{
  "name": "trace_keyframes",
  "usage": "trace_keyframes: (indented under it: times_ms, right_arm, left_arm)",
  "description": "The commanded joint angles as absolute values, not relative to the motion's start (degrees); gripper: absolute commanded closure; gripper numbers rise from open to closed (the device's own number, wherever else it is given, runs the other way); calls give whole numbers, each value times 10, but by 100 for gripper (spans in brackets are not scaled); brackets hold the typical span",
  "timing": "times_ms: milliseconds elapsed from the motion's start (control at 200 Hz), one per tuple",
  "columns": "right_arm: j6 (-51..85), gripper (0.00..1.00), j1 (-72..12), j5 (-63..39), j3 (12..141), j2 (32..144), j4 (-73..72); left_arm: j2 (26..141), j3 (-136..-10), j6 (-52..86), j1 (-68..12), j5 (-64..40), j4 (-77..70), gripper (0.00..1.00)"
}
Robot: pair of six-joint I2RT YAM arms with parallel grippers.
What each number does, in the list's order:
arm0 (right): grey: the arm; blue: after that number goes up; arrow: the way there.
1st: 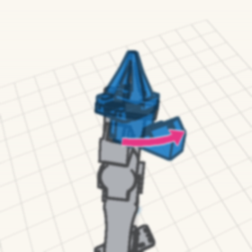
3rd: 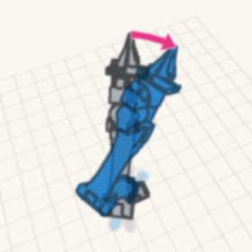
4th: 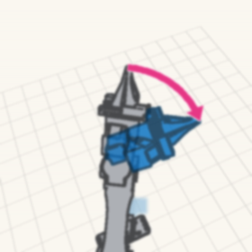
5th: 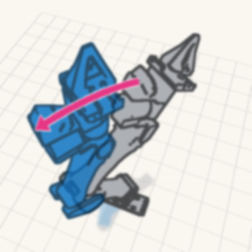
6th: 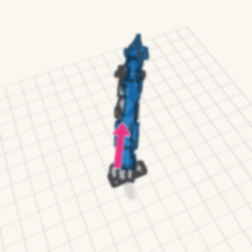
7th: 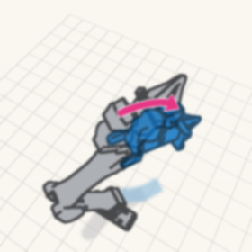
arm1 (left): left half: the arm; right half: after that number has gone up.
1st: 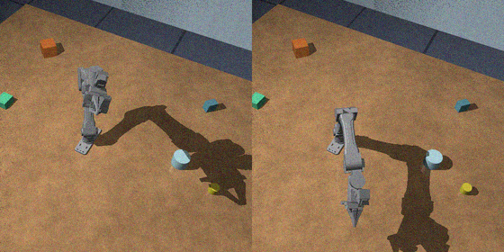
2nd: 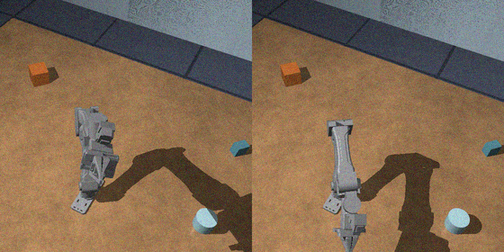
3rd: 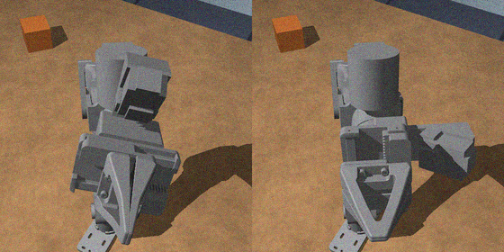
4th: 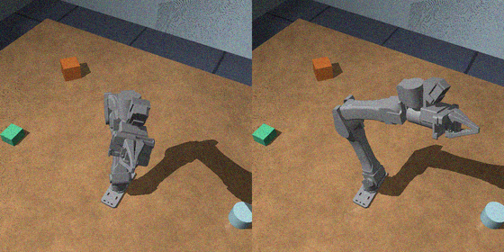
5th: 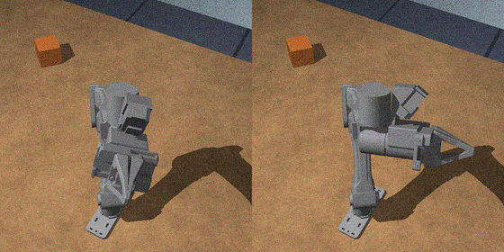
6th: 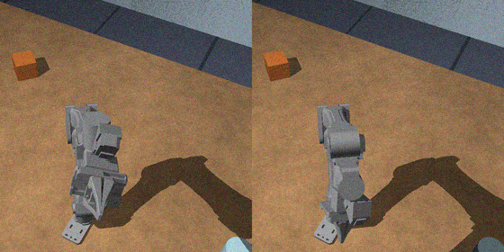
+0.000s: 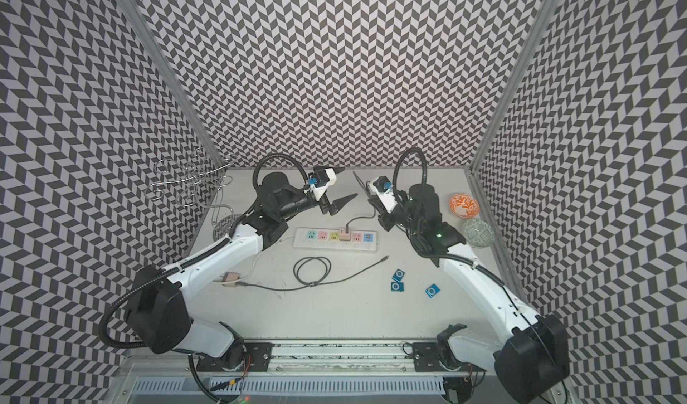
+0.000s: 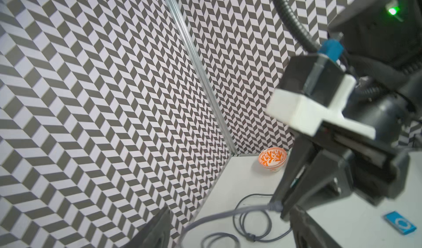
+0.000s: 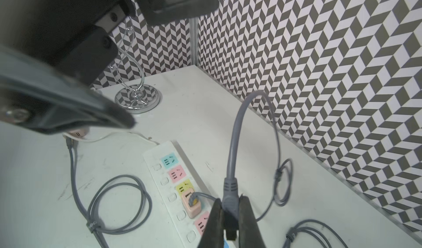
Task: Charge mp3
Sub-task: Pick up the charging cable from the center of the board.
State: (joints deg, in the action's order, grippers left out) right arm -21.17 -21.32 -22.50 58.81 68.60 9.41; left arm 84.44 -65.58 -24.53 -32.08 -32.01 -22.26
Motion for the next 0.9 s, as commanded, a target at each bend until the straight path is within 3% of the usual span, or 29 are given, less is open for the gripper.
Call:
trace_keyframes:
  times_ms: [0, 275, 436, 796, 896]
  right_arm:
    - [-287, 95, -196, -284, 629, 685, 177]
    - [-352, 95, -190, -328, 659, 694, 230]
    - [-400, 95, -191, -341, 654, 686, 245]
    - [-516, 98, -196, -360, 646, 677, 261]
    - [-540, 98, -202, -352, 641, 676, 254]
  left_arm:
    - [823, -645, -351, -306, -351, -187, 19]
    - [813, -641, -413, -302, -403, -159, 22]
    - [833, -661, -453, -303, -457, -129, 34]
    - [869, -693, -493, -329, -502, -52, 36]
    - [876, -696, -498, -339, -498, -38, 41]
